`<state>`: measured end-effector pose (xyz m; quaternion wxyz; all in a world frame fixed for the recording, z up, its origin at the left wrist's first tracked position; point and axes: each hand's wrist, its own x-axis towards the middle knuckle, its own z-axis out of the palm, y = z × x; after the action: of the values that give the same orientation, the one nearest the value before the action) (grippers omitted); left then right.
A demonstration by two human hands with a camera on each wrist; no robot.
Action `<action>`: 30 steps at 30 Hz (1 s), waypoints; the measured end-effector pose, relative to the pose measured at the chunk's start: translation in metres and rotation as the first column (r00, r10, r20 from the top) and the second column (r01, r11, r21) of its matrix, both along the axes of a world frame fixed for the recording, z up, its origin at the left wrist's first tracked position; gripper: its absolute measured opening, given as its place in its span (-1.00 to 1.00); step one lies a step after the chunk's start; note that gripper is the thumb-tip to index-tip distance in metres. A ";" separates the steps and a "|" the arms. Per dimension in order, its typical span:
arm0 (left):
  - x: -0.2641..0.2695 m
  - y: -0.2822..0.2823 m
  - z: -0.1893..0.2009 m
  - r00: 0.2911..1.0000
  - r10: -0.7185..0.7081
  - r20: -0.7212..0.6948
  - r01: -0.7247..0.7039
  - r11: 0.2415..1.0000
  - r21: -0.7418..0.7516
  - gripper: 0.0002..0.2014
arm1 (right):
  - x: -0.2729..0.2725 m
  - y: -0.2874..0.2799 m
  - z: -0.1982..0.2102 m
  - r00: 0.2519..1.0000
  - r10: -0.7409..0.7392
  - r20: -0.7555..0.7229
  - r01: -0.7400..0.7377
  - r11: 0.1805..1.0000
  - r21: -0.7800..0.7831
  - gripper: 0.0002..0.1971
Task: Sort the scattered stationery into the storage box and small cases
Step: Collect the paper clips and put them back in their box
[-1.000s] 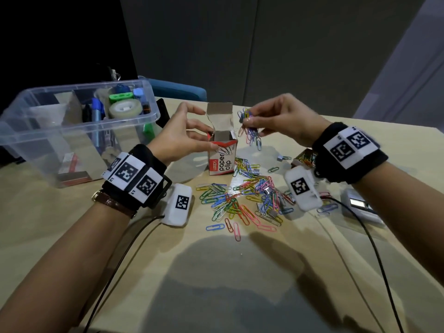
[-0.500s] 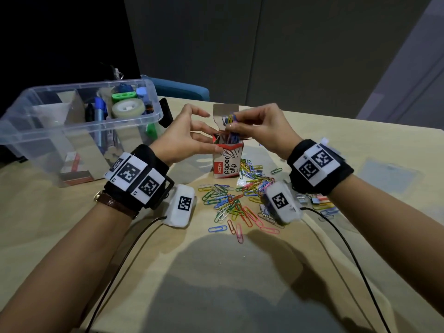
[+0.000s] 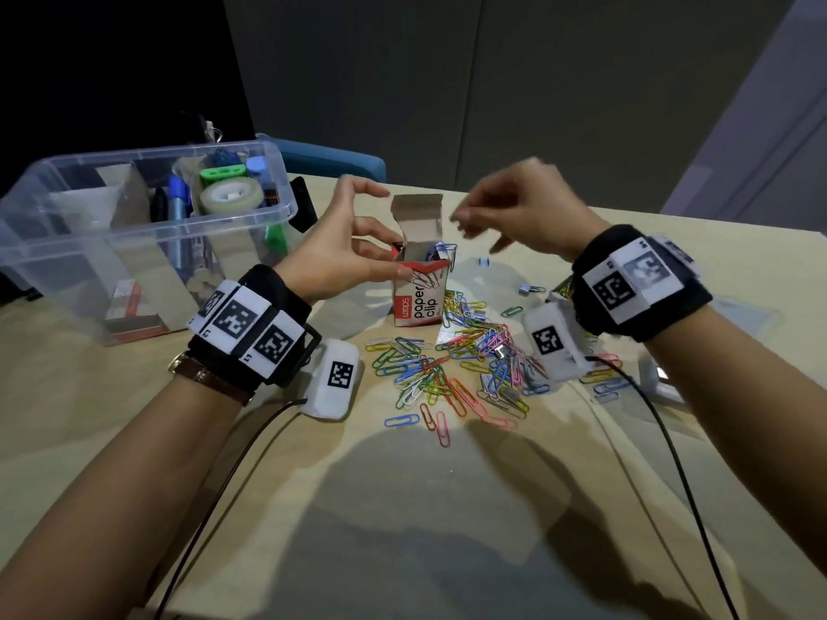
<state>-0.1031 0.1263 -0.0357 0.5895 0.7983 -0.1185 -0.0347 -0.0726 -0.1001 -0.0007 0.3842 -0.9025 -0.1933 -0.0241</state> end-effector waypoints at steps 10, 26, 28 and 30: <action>0.002 0.000 -0.001 0.999 0.029 -0.020 -0.029 0.999 0.020 -0.25 | -0.017 0.003 -0.038 0.900 0.009 -0.436 -0.282 0.775 -0.566 -0.39; 0.001 0.000 -0.001 1.000 0.013 -0.020 -0.013 1.000 0.024 -0.25 | -0.010 -0.015 0.006 0.882 0.305 -0.359 -0.224 0.942 0.249 -0.68; 0.002 0.000 -0.001 1.000 0.010 -0.020 -0.010 1.000 0.025 -0.25 | -0.011 -0.005 0.008 0.911 0.304 -0.277 -0.187 0.906 0.379 -0.66; 0.003 0.001 -0.002 1.000 0.006 -0.019 -0.005 1.000 0.016 -0.25 | -0.010 0.010 0.008 0.947 0.254 -0.196 -0.138 0.874 0.466 -0.65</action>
<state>-0.1005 0.1271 -0.0378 0.5844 0.8029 -0.1105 -0.0416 -0.0825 -0.0904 0.0072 0.6024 -0.7614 -0.2236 0.0861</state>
